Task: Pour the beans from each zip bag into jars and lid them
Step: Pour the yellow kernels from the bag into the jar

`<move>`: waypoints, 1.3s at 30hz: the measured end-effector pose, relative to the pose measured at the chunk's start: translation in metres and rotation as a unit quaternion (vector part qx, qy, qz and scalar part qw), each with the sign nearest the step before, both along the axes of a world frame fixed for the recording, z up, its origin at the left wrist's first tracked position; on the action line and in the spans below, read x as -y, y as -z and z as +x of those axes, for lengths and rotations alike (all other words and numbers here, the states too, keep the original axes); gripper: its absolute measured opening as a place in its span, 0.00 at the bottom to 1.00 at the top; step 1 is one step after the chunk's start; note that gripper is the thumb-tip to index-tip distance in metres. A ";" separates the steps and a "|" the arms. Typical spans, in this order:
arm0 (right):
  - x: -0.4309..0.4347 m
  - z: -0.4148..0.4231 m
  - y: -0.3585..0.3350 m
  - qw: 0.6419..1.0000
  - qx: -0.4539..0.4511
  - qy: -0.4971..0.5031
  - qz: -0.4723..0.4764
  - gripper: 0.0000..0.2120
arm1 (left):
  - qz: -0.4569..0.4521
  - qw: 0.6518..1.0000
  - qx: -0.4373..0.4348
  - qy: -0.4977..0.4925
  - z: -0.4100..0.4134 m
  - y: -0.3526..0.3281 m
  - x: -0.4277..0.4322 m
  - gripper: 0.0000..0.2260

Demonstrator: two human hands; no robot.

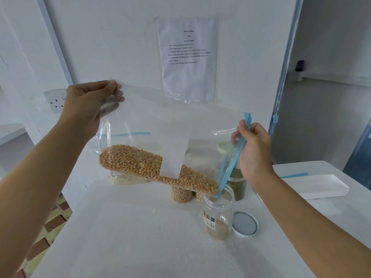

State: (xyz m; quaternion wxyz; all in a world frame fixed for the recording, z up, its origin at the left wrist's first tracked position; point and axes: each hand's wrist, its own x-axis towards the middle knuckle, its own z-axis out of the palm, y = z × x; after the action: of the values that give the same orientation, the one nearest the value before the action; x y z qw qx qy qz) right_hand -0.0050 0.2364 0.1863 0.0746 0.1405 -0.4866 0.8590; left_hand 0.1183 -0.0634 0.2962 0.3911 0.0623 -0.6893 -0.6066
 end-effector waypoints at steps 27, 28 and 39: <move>-0.003 -0.003 0.001 0.999 -0.005 0.018 0.026 0.10 | -0.010 1.000 0.011 0.000 -0.005 -0.007 -0.004 0.05; -0.003 -0.003 0.001 0.999 -0.005 0.019 0.028 0.10 | -0.012 1.000 0.012 0.000 -0.005 -0.008 -0.004 0.05; -0.002 -0.002 -0.001 1.000 -0.012 0.015 0.018 0.10 | -0.014 1.000 0.013 -0.001 -0.001 -0.010 -0.007 0.09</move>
State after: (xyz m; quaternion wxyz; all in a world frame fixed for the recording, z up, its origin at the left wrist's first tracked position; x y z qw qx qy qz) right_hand -0.0072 0.2387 0.1871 0.0908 0.1448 -0.5034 0.8470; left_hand 0.1172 -0.0562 0.3062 0.3839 0.0657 -0.7025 -0.5957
